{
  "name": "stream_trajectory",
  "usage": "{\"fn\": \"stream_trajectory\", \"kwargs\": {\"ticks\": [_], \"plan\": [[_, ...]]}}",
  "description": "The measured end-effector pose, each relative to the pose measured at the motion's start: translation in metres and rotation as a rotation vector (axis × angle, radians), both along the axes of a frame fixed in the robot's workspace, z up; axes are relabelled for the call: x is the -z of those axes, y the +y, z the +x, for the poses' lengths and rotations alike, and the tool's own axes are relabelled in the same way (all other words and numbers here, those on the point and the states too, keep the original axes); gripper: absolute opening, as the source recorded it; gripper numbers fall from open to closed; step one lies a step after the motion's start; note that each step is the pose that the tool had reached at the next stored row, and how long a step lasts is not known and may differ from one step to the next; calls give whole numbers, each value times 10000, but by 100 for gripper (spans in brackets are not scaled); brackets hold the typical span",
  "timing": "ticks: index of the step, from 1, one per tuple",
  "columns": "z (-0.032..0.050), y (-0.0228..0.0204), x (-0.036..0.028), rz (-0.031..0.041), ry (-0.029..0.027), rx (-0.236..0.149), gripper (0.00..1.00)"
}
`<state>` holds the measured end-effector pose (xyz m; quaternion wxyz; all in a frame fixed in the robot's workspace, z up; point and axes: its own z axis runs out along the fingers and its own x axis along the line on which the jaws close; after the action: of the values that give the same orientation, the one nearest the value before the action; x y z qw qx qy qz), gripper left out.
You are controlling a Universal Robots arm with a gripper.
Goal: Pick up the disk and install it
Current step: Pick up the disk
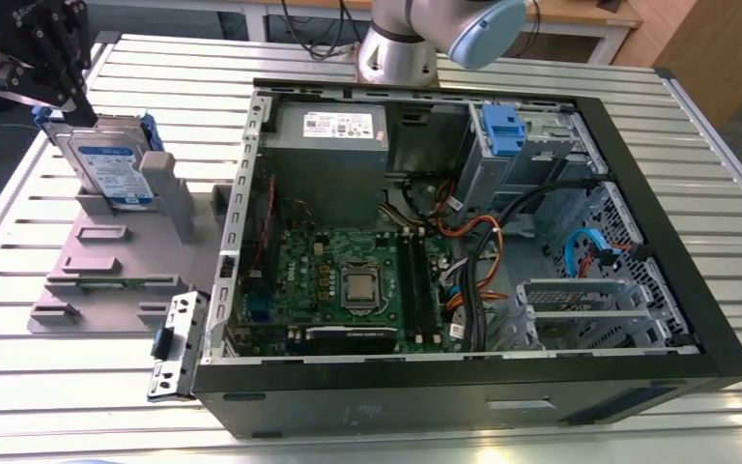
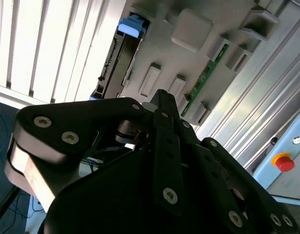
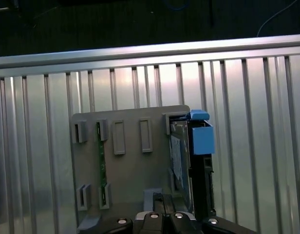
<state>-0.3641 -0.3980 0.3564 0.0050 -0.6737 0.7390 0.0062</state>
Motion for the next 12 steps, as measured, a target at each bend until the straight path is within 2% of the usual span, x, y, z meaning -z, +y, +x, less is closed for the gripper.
{"fn": "stream_trajectory", "kwargs": {"ticks": [9, 10, 11, 12], "plan": [[0, 0, 0, 0, 0, -12, 11], [0, 0, 0, 0, 0, -13, 17], [0, 0, 0, 0, 0, -15, 17], [0, 0, 0, 0, 0, -16, 23]]}}
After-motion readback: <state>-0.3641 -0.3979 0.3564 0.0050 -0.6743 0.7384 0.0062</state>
